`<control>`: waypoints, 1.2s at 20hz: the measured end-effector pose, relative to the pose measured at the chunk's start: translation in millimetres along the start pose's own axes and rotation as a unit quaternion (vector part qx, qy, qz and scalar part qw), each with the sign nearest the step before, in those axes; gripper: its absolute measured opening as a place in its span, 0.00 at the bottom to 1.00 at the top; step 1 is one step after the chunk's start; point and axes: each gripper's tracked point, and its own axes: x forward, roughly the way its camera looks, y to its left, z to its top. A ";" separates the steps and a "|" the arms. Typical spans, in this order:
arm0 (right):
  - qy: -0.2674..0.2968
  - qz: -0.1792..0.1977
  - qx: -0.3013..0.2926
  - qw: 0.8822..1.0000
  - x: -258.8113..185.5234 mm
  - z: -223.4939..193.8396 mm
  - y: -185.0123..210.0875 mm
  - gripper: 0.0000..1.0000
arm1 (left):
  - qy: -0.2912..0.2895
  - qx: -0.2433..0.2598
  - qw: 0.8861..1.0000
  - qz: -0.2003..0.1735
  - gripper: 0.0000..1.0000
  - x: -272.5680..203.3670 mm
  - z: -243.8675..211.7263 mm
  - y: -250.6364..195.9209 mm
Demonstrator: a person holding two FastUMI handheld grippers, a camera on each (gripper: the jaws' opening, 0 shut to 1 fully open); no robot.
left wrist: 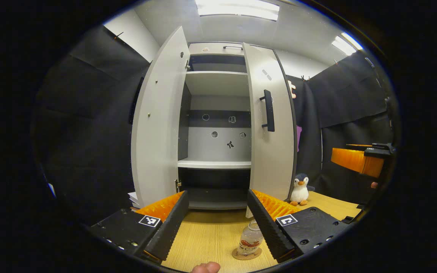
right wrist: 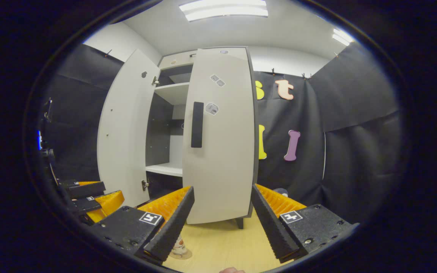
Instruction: Grasp the bottle in the cabinet with the left hand and place it on the coaster, then close the right door with the right hand and the left door with the left hand.
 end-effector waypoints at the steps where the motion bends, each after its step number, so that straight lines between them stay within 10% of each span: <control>1: 0.003 0.000 0.008 1.000 -3.5 -1.4 -3.3 0.98 | -0.004 -0.001 1.000 0.000 0.95 -0.8 3.0 0.0; 8: -0.013 -0.035 -0.002 0.999 -12.4 3.6 -39.0 0.98 | -0.034 -0.076 0.996 0.028 0.96 -7.5 58.7 48.6; 17: -0.009 -0.010 0.008 1.000 -18.8 2.1 -26.5 0.98 | -0.115 -0.040 0.969 0.214 0.99 -15.4 125.0 229.8; 24: -0.011 -0.003 0.006 1.000 -22.8 6.0 -27.3 0.98 | -0.087 -0.114 0.967 0.212 0.95 49.5 117.5 294.7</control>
